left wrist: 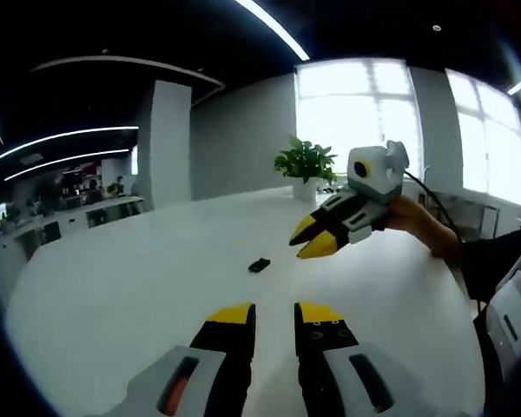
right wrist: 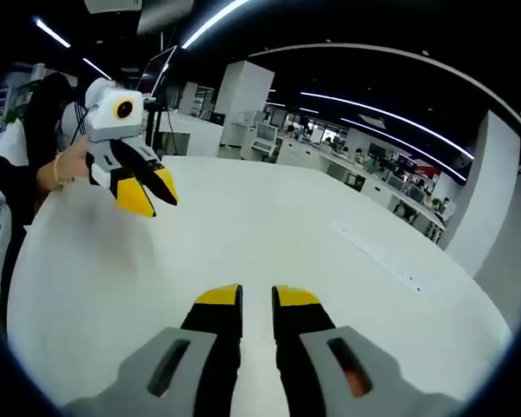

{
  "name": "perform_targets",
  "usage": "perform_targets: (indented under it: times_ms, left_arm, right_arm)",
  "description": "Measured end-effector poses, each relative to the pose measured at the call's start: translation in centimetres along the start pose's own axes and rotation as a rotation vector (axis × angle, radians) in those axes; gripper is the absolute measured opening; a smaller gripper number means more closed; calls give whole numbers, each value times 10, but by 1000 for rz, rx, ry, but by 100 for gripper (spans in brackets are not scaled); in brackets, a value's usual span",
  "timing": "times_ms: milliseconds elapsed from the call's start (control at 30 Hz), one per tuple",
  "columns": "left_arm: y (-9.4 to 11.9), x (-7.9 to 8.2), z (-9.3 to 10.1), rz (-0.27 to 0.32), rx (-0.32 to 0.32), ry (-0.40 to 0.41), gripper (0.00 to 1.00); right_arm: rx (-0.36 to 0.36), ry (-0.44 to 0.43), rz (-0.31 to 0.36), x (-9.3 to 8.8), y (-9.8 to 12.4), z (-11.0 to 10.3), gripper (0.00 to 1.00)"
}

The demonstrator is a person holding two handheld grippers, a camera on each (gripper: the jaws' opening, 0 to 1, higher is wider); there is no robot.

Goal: Snap the two parts of the plastic buckle together until the buckle closes and remains connected.

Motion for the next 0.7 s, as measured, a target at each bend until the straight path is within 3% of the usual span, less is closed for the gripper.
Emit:
perform_targets:
  times_ms: [300, 533, 700]
  left_arm:
    - [4, 6, 7, -6, -11, -40, 17]
    - [9, 11, 3, 16, 19, -33, 17]
    - [12, 14, 3, 3, 53, -90, 17]
  right_arm:
    - [6, -15, -12, 0, 0, -2, 13]
    - [0, -36, -1, -1, 6, -5, 13]
    - [0, -63, -1, -6, 13, -10, 13]
Point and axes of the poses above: the point that each gripper's makers call its tool centre point, and the gripper's own axes: y roughly backward along the fingers, z roughly to its right, x roughly out of its top, the point moved 10 cm from there along y, roughly backward along the fingers, and after that the axes turned 10 degrees about z, right-handed, at the moved point
